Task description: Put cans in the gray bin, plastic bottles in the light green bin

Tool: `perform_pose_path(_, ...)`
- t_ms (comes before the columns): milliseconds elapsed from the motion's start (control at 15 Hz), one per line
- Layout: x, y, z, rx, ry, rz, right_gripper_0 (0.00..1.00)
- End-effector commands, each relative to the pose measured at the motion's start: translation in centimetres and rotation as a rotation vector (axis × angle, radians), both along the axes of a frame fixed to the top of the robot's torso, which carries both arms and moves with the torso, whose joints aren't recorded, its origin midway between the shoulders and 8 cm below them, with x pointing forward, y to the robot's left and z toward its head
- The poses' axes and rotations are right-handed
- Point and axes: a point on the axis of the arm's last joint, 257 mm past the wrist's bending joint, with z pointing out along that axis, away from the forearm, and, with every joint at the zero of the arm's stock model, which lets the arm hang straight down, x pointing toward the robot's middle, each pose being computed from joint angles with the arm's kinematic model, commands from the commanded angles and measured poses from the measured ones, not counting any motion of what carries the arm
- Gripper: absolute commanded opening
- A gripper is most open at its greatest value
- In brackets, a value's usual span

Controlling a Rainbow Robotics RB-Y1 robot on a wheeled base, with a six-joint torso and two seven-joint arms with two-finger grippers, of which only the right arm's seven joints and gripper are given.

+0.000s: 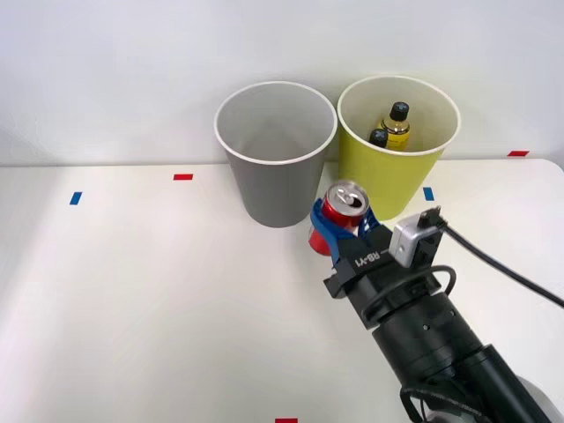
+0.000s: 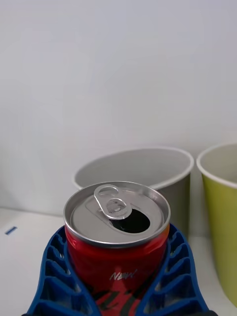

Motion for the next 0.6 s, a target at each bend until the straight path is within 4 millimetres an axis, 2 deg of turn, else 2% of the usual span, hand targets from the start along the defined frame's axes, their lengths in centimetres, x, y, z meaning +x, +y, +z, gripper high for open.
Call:
perform_pose_path(67, 1.1, 0.2, 4.6, 0.052, -0.077, 0.0, 0.01)
perform_pose_path(467, 5.2, 1.3, 10.5, 0.057, -0.082, 0.003, 0.0)
perform_pose_path(600, 7.0, 3.0, 12.2, 0.101, -0.079, 0.043, 0.0)
